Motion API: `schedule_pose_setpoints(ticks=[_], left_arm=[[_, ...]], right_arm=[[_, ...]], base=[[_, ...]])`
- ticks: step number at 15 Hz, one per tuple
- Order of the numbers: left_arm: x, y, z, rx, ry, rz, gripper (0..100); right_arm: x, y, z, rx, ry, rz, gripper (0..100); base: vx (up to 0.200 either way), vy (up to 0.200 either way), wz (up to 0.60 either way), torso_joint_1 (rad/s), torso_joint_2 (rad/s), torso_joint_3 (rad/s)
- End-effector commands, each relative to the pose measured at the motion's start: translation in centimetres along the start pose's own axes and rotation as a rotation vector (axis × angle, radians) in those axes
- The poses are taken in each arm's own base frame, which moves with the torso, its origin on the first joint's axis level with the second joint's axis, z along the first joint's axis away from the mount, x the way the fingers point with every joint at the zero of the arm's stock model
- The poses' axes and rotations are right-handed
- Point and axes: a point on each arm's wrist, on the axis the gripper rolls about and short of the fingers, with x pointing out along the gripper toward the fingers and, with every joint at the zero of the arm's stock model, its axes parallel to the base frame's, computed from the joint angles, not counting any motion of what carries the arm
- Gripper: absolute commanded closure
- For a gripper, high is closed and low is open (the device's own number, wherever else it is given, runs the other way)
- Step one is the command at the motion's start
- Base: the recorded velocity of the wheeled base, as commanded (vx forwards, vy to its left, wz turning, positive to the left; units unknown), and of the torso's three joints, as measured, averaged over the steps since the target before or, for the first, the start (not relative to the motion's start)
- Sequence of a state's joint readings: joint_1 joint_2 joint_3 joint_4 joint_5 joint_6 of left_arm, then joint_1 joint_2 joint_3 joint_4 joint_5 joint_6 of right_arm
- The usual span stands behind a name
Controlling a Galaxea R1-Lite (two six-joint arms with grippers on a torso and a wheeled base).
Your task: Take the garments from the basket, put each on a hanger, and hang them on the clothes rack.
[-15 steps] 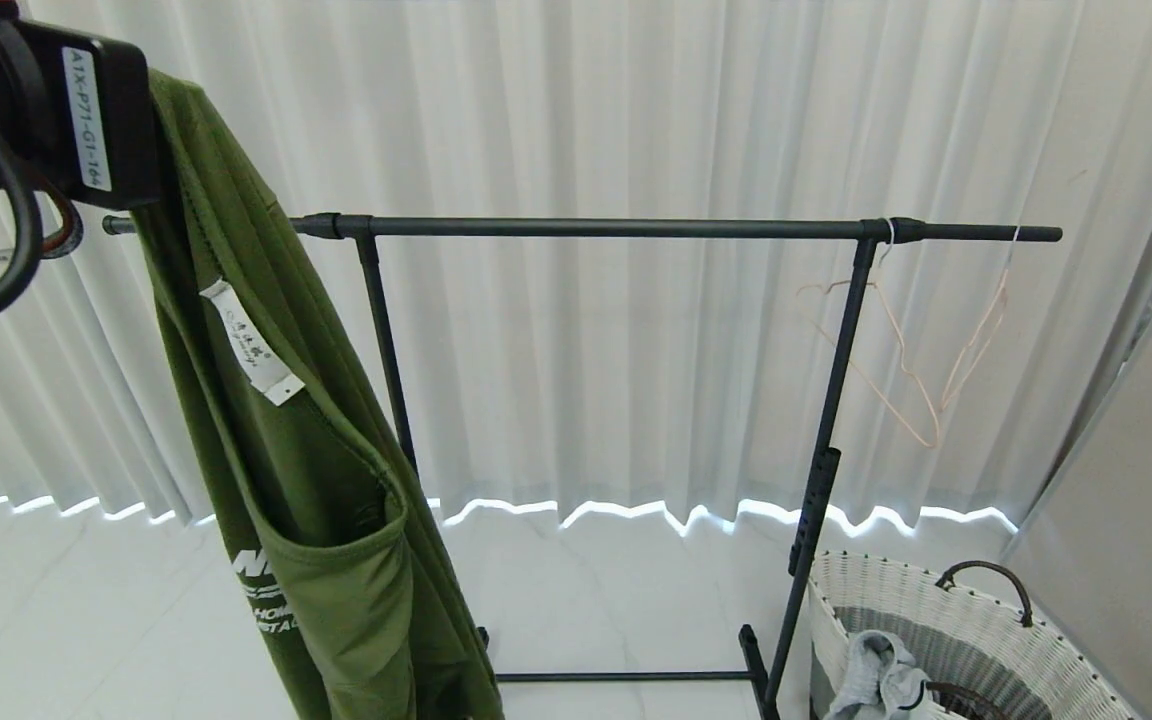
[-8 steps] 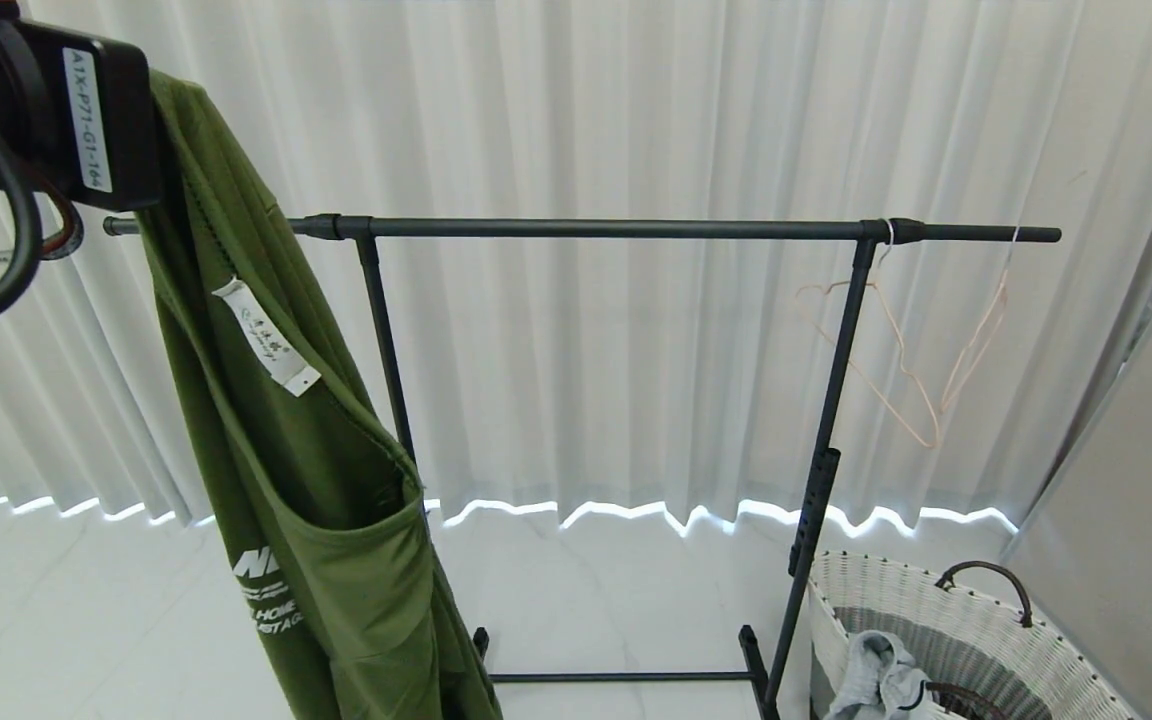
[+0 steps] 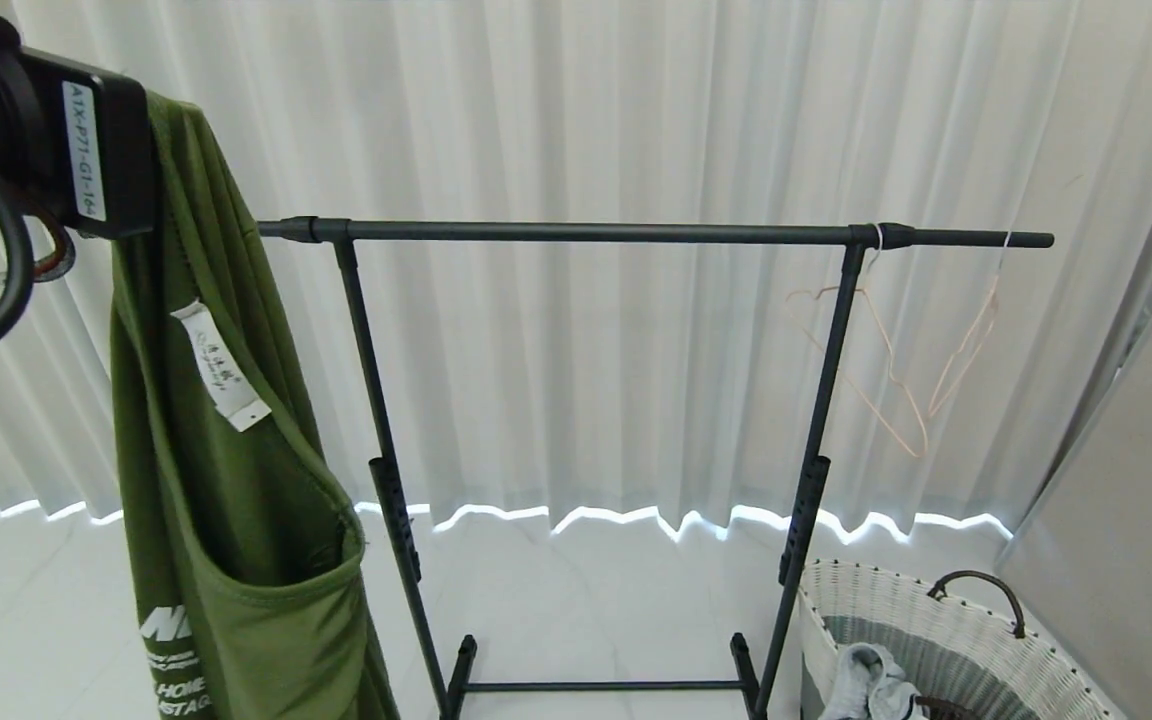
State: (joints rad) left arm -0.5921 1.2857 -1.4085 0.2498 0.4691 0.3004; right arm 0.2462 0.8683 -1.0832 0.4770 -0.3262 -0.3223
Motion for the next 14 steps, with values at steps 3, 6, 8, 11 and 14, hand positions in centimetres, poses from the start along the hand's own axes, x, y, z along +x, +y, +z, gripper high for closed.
schedule_pose_setpoints(ticks=[3, 6, 8, 11, 14], left_arm=[[0.0, -0.1, -0.2, 0.004, 0.006, -0.003, 100], [0.0, -0.1, -0.2, 0.002, 0.006, -0.003, 100], [0.1, -0.2, -0.3, 0.004, 0.009, -0.004, 100], [0.2, -0.3, -0.5, 0.008, 0.017, -0.007, 100], [0.0, -0.4, -0.3, 0.009, 0.009, -0.017, 100]], right_arm=[[-0.2, 0.1, -0.4, -0.003, 0.003, 0.001, 0], [-0.3, 0.2, -0.9, -0.005, 0.010, 0.003, 0], [-0.5, 0.2, -1.2, -0.005, 0.008, 0.003, 0], [-0.4, 0.3, -1.2, -0.005, 0.010, 0.003, 0], [-0.3, 0.4, -1.6, -0.008, 0.023, 0.008, 0]], base=[[0.200, -0.200, 0.00, 0.004, 0.00, 0.002], [0.200, -0.200, 0.00, 0.005, 0.00, 0.001], [0.200, -0.100, 0.00, 0.002, 0.00, 0.005], [0.067, 0.000, 0.00, 0.002, 0.00, 0.001], [0.000, 0.000, 0.00, 0.000, 0.00, 0.000]])
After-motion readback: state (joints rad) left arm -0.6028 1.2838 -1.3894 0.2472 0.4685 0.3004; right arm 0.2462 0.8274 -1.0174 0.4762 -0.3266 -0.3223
